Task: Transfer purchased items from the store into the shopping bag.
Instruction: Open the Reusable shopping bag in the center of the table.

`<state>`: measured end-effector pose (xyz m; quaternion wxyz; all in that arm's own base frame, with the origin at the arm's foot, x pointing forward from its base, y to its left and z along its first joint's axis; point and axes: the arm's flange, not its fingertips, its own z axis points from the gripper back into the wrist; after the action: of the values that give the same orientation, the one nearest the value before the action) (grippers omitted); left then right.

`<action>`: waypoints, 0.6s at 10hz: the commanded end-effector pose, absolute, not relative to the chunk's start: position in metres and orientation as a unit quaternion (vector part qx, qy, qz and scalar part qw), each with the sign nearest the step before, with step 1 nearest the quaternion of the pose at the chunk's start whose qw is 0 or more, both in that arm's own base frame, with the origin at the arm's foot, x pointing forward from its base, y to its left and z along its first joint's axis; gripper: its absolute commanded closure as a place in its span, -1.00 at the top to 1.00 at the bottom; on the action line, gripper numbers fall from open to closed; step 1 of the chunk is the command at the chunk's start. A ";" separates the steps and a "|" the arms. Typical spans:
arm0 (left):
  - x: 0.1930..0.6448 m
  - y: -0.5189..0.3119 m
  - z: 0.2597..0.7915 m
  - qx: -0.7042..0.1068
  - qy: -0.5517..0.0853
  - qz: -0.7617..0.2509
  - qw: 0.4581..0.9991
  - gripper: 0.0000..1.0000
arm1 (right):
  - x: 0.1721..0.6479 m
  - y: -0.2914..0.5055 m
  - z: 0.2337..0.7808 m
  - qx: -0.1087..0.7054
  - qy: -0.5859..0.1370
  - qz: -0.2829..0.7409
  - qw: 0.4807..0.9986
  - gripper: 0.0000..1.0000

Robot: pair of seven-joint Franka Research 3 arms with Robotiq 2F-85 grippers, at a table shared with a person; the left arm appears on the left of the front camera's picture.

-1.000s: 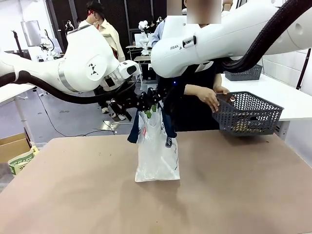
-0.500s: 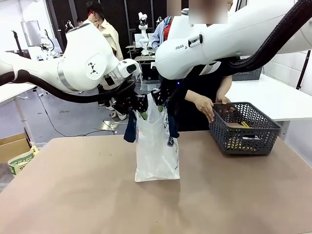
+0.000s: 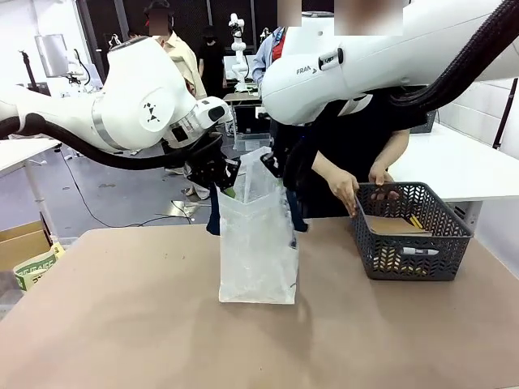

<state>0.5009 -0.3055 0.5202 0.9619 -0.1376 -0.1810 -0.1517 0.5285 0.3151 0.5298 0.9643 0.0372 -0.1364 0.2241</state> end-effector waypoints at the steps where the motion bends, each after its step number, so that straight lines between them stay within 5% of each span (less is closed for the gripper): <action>1: 0.494 -0.295 0.524 -0.107 -0.185 -0.121 0.969 -1.00 | 0.533 0.314 0.544 -0.006 -0.083 0.200 0.976 -1.00; 6: 0.481 -0.276 0.529 -0.112 -0.187 -0.083 0.973 -1.00 | 0.541 0.291 0.547 -0.025 -0.059 0.177 0.982 -1.00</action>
<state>0.4892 -0.2826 0.5299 0.9700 -0.1189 -0.1825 -0.1076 0.5357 0.2958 0.5477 0.9821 -0.0045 -0.0553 0.1803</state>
